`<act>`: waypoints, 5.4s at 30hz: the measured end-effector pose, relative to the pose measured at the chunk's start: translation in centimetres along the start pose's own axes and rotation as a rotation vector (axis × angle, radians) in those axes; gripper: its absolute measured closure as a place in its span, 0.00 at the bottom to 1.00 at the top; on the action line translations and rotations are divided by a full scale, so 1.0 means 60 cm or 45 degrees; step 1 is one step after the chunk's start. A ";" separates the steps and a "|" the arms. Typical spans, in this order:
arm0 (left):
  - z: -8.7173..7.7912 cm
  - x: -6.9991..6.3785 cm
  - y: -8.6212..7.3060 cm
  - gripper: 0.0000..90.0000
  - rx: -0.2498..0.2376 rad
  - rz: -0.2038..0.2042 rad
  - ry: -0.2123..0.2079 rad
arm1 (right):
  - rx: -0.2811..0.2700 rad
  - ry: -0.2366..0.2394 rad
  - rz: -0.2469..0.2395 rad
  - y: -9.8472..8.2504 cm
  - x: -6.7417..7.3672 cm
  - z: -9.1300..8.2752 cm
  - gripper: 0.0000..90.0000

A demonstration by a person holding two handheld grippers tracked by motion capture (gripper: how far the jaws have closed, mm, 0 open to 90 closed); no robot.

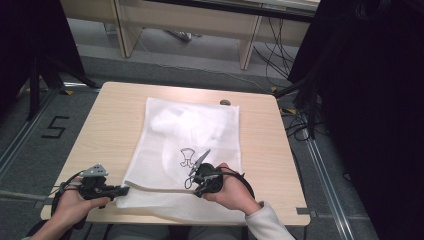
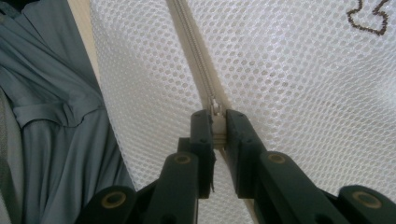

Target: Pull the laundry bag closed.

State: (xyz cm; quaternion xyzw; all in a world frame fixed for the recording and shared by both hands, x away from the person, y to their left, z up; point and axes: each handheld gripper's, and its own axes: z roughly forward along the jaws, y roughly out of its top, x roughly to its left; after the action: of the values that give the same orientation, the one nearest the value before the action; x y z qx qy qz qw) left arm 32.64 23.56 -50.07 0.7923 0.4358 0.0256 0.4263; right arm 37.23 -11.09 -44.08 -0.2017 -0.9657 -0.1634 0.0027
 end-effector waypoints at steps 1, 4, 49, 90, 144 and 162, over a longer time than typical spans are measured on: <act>0.000 0.001 0.000 0.95 -0.001 0.000 -0.004 | 0.018 -0.003 0.019 0.000 0.001 -0.001 0.91; 0.000 -0.001 0.000 0.95 -0.007 -0.003 0.003 | -0.002 -0.001 -0.014 -0.002 -0.002 -0.002 0.91; 0.000 0.000 0.000 0.95 -0.004 -0.012 0.002 | -0.016 0.007 0.061 -0.033 -0.008 -0.019 0.91; 0.000 0.000 0.000 0.95 -0.003 -0.010 0.005 | -0.029 -0.007 0.112 -0.067 -0.021 -0.035 0.91; -0.001 0.000 0.000 0.95 -0.012 -0.017 0.002 | -0.040 -0.028 0.151 -0.099 -0.032 -0.052 0.91; -0.002 0.000 0.000 0.95 -0.009 -0.010 0.005 | -0.035 -0.034 0.161 -0.110 -0.035 -0.056 0.91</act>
State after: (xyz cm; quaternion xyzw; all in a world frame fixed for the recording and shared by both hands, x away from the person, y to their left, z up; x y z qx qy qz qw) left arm 32.60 23.65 -50.02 0.7890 0.4397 0.0270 0.4283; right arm 36.40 -18.67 -43.11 -0.2644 -0.9487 -0.1733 -0.0027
